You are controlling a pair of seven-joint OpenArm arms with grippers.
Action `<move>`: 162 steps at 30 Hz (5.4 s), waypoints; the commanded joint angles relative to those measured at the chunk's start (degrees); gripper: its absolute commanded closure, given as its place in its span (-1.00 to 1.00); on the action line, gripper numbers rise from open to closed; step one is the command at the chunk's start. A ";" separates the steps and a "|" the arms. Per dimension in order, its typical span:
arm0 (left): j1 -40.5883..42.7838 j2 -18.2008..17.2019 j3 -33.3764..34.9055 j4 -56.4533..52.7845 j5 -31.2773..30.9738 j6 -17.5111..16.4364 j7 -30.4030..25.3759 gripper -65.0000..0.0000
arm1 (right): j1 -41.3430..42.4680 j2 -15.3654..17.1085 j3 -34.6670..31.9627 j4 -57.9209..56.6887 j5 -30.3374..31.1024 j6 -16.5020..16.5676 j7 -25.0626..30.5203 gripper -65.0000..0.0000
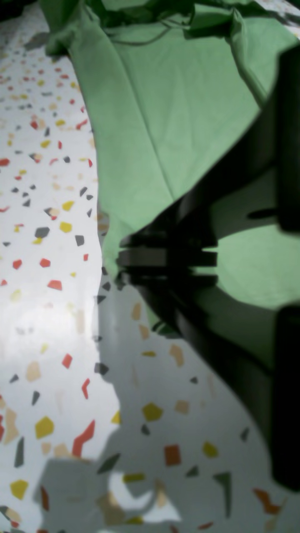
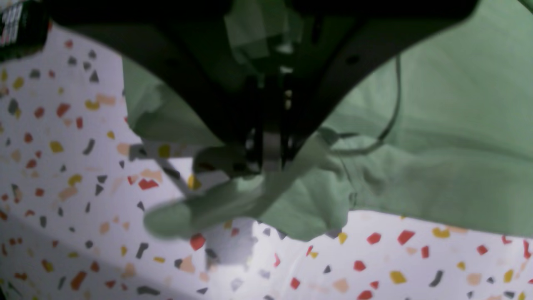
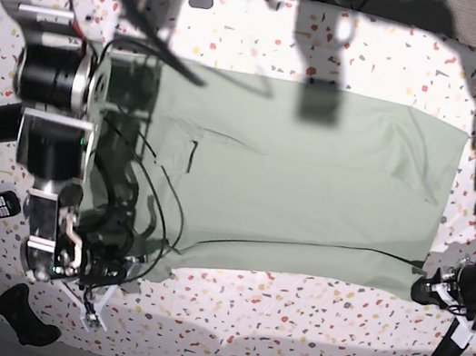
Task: Fold the T-shirt properly
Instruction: 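Lift the hem with both grippers and fold it toward the collar, then hold the folded hem down with both grippers along the fold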
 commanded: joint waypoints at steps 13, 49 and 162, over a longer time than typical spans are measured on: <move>9.46 -4.04 -0.26 21.40 -1.18 0.11 4.11 1.00 | -15.37 0.52 0.00 32.98 2.03 0.42 -9.62 1.00; 16.20 -7.45 -0.26 26.60 -0.94 1.51 7.54 1.00 | -34.03 0.50 3.63 56.17 0.28 -0.50 -14.95 1.00; 16.17 -3.02 -0.13 32.50 6.67 -0.95 9.77 0.05 | -37.94 0.66 9.64 56.59 5.44 -0.20 -14.32 0.22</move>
